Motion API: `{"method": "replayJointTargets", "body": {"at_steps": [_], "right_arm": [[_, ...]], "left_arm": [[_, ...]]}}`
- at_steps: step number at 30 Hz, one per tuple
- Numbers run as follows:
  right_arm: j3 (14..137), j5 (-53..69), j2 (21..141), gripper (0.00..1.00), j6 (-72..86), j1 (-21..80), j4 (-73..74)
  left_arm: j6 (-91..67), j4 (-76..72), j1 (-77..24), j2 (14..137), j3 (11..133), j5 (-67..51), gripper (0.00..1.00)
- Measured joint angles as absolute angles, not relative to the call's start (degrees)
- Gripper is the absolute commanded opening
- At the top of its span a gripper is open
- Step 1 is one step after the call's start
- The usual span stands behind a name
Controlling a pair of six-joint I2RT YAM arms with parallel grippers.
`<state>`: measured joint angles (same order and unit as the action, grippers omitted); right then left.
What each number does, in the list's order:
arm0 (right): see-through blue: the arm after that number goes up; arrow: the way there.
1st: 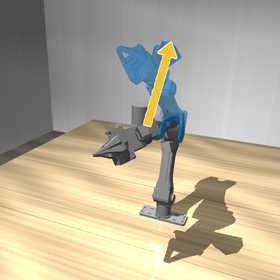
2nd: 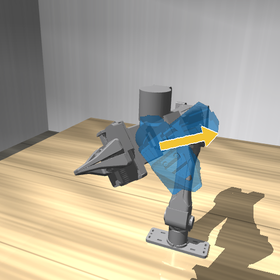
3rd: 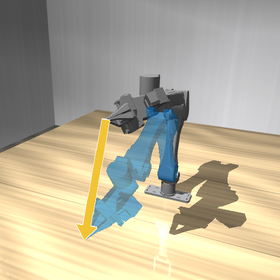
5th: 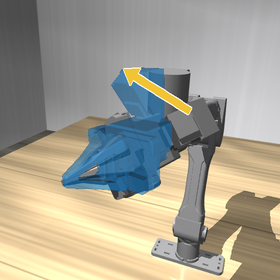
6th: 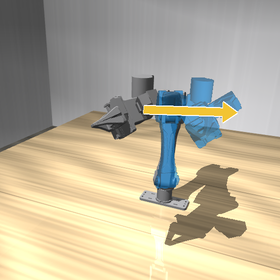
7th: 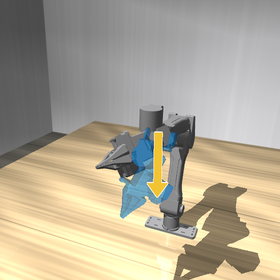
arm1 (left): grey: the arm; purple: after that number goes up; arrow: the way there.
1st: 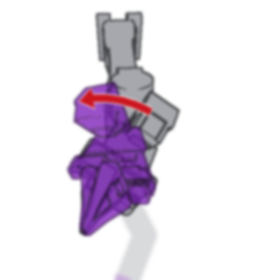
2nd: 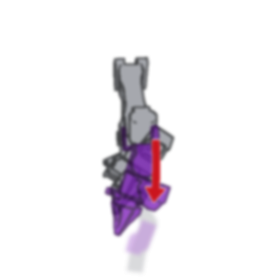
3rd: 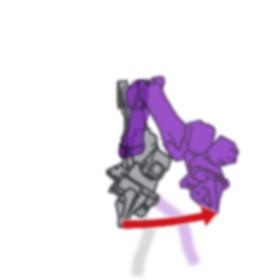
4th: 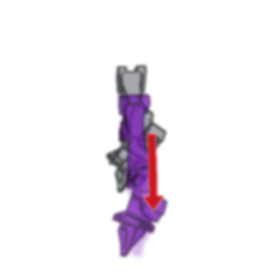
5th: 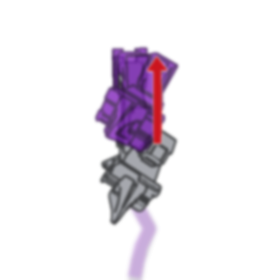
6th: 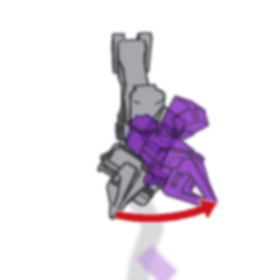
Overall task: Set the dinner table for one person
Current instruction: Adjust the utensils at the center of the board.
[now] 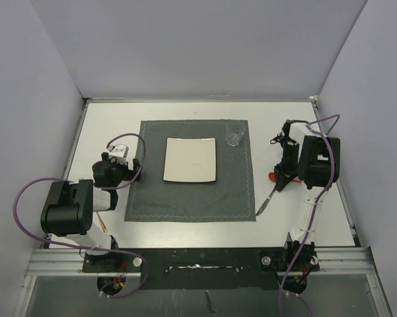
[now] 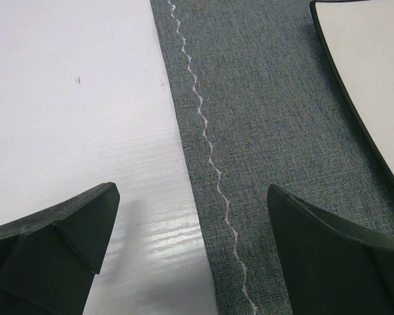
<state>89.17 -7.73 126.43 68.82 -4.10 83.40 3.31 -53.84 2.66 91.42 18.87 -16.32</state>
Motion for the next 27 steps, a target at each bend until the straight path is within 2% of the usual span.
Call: {"method": "replayJointTargets", "body": {"at_steps": [8, 13, 19, 25, 26, 27], "right_arm": [[88.4, -9.1, 124.2, 0.0, 68.9, -3.5, 81.7], [83.4, -9.6, 114.3, 0.0, 70.9, -0.6, 80.7], [85.3, -11.5, 101.9, 0.0, 71.8, 4.0, 83.9], [86.7, -11.8, 95.2, 0.0, 63.1, 7.7, 80.9], [86.5, -10.5, 94.0, 0.05, 59.8, 8.1, 78.9], [86.4, -9.1, 93.1, 0.19, 56.2, 8.4, 77.0]], "left_arm": [[3.3, -53.8, 2.7, 91.4, 18.9, -16.3, 0.98], [3.3, -53.8, 2.7, 91.4, 18.9, -16.3, 0.98], [3.3, -53.8, 2.7, 91.4, 18.9, -16.3, 0.98], [3.3, -53.8, 2.7, 91.4, 18.9, -16.3, 0.98], [3.3, -53.8, 2.7, 91.4, 18.9, -16.3, 0.98], [3.3, -53.8, 2.7, 91.4, 18.9, -16.3, 0.98]]}}
